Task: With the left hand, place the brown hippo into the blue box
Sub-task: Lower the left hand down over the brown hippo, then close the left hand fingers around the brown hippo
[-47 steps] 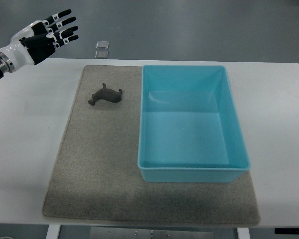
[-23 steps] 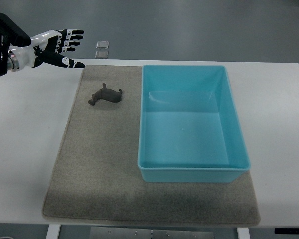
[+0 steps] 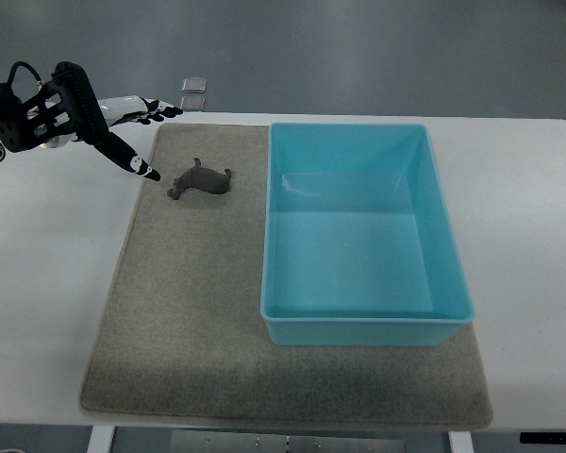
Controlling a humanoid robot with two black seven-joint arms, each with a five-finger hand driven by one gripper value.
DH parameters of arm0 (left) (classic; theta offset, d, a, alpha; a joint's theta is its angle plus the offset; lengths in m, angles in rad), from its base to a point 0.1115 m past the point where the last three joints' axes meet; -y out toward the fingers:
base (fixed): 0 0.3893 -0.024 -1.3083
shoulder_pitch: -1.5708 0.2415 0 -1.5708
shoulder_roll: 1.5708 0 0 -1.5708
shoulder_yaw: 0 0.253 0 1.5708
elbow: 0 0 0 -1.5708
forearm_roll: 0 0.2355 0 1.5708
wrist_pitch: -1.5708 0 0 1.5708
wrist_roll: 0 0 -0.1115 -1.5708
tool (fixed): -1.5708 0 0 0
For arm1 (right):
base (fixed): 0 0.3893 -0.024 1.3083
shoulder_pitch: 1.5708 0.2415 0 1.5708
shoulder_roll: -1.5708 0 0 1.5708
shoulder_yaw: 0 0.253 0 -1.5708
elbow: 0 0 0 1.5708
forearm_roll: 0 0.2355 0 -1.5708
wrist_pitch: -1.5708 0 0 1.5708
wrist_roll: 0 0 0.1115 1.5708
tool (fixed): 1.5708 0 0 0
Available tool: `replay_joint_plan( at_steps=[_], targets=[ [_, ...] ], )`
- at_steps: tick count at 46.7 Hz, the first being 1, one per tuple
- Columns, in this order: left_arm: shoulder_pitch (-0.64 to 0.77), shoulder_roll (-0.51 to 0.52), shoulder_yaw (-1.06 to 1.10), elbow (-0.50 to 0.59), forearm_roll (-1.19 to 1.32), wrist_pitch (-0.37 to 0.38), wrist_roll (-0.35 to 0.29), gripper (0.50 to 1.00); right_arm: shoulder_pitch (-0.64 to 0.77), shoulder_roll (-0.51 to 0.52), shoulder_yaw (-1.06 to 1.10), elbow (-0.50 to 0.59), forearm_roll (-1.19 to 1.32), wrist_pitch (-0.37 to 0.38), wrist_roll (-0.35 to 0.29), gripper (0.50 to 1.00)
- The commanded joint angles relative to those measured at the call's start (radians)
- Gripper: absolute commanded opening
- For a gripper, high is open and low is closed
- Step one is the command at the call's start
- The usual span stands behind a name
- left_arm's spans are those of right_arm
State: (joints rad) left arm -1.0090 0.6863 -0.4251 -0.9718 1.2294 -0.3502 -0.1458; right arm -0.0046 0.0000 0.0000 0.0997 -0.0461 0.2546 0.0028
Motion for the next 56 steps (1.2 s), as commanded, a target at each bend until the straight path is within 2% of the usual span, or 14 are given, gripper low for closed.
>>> replay_joint_plan(
  at_steps=[1,23,35,43,49,53,56],
  targets=[
    [-0.028,-0.008,0.026,0.001,0.027,0.000,0.000,0.992,0.000,0.000,0.000,0.000,0.000,0.000,0.000,0.936],
    [-0.059,-0.194,0.063,0.094,0.194,0.004,0.018,0.992,0.000,0.000,0.000,0.000,0.000,0.000,0.000,0.936],
    [-0.072,-0.206,0.101,0.111,0.206,0.007,0.018,0.986,0.000,0.000,0.000,0.000,0.000,0.000,0.000,0.936],
    [-0.069,-0.217,0.112,0.111,0.214,0.051,0.018,0.979,0.000,0.000,0.000,0.000,0.000,0.000,0.000,0.936],
    [-0.072,-0.218,0.144,0.111,0.225,0.053,0.018,0.898,0.000,0.000,0.000,0.000,0.000,0.000,0.000,0.936],
    [-0.074,-0.218,0.146,0.110,0.229,0.053,0.018,0.889,0.000,0.000,0.000,0.000,0.000,0.000,0.000,0.936],
    [-0.074,-0.218,0.146,0.110,0.231,0.053,0.018,0.861,0.000,0.000,0.000,0.000,0.000,0.000,0.000,0.936]
  ],
)
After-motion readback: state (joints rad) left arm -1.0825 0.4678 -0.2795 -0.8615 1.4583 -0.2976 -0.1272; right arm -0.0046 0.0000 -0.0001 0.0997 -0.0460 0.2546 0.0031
